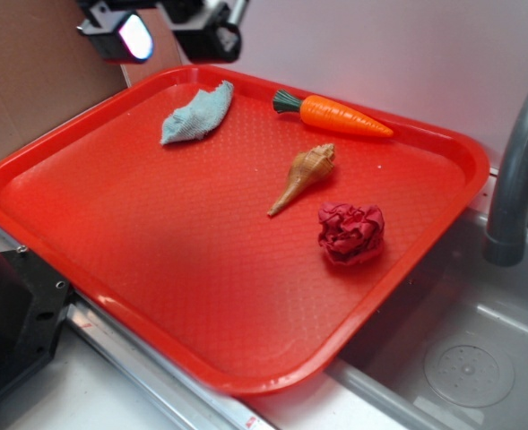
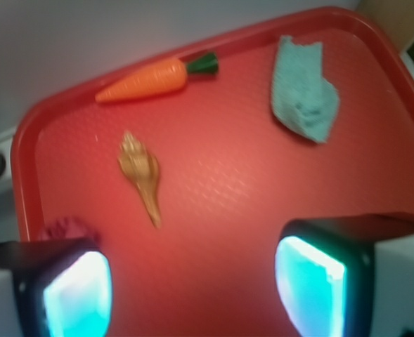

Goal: Grab the shell.

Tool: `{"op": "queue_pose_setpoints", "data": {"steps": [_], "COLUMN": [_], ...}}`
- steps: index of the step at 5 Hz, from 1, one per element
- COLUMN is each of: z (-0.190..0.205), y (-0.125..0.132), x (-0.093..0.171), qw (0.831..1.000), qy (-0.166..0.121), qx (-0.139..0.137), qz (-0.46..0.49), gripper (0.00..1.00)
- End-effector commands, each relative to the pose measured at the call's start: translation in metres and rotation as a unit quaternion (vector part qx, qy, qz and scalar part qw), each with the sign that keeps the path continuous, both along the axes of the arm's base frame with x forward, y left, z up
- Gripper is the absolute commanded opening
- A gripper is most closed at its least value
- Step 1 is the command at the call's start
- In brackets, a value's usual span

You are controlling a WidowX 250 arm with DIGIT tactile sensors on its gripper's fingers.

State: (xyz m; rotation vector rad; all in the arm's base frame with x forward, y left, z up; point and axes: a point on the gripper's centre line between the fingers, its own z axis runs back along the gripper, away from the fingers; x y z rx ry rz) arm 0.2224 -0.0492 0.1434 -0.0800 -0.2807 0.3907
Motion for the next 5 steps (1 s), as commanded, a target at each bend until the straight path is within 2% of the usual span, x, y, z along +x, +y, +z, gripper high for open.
{"op": "queue_pose_setpoints", "data": {"steps": [1,3,4,5], "z": [-0.042,-0.092,-0.104,-0.109], "y": [-0.009,-0.025,-0.028,-0.03], "x": [0.042,0.071,0.078,0.085], "qw": [1.0,0.998,0.998,0.998], "qy": [-0.018,-0.003,0.001,0.006], "qx": [0.012,0.055,0.066,0.068], "qz": [0.003,0.002,-0.012,-0.016], "gripper": [1.0,1.0,1.0,0.75]}}
